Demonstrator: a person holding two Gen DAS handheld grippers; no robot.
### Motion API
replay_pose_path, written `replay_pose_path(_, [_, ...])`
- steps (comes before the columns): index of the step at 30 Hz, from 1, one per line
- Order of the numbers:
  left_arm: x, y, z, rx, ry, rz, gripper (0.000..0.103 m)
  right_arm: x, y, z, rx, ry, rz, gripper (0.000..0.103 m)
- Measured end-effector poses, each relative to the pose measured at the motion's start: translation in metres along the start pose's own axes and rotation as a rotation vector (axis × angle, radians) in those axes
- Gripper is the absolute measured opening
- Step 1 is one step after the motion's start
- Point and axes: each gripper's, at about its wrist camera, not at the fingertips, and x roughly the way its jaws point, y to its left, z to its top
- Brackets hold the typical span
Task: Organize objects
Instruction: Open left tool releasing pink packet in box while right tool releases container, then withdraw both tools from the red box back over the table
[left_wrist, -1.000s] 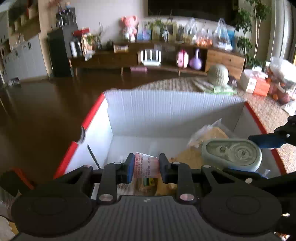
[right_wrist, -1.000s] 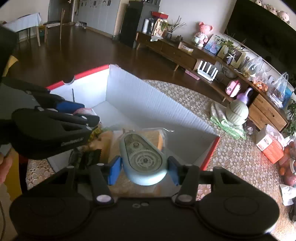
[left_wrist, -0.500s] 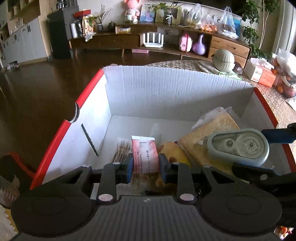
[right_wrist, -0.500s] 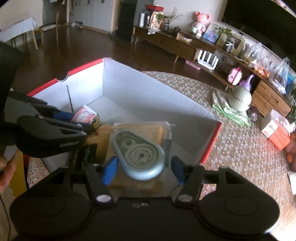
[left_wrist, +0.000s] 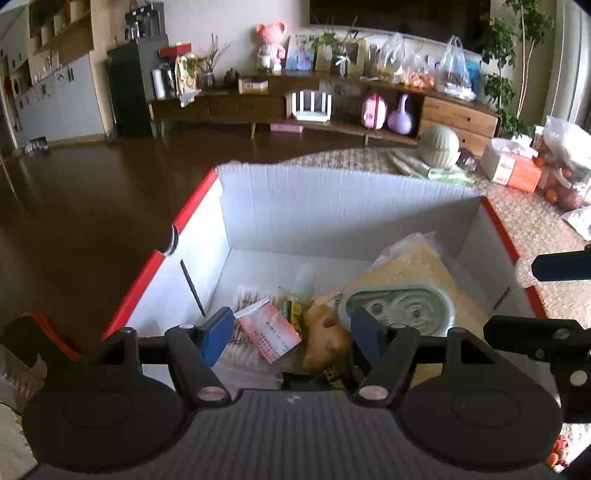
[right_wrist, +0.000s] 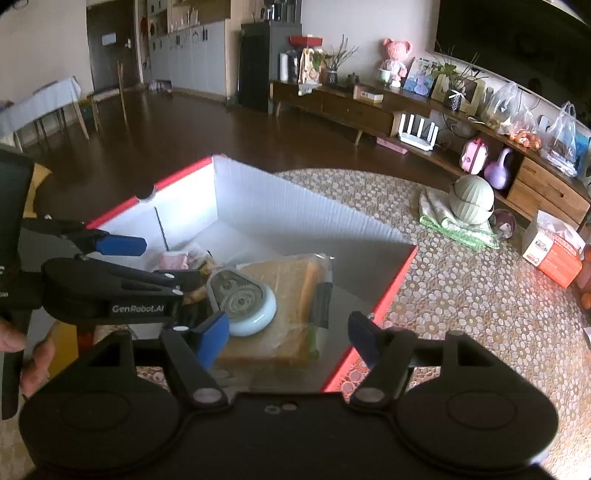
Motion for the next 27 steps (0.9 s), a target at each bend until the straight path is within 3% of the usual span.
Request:
replay_pose_path(10, [-0.046,-0.008,-0.001,-0.008,-0.081,-0.053,0.074,-0.038,-0.011,-0.005,0.045,-0.074,0.046,0.078])
replay_pose_path(13, [-0.059,-0.011,-0.004,-0.004,-0.095,-0.061,0.084,-0.046,-0.01,-0.008,0.043,-0.091,0.059,0.08])
replay_pose_path(19, [-0.077,-0.015,-0.012,0.001,-0.11,-0.068,0.086,-0.063,-0.011,-0.018,0.049,-0.123,0.111,0.09])
replay_pose_path(21, [-0.083,-0.017,-0.015,0.008,-0.119,-0.075,0.093,-0.07,-0.012,-0.021,0.055,-0.139,0.124,0.094])
replay_pose_path(22, [-0.086,-0.018,-0.016,0.013,-0.127,-0.071,0.102,-0.074,-0.012,-0.023,0.057,-0.148,0.132,0.097])
replay_pose_path(27, [-0.102,-0.023,-0.022,0.01,-0.157,-0.076,0.103,-0.091,-0.013,-0.031,0.065,-0.19,0.153,0.103])
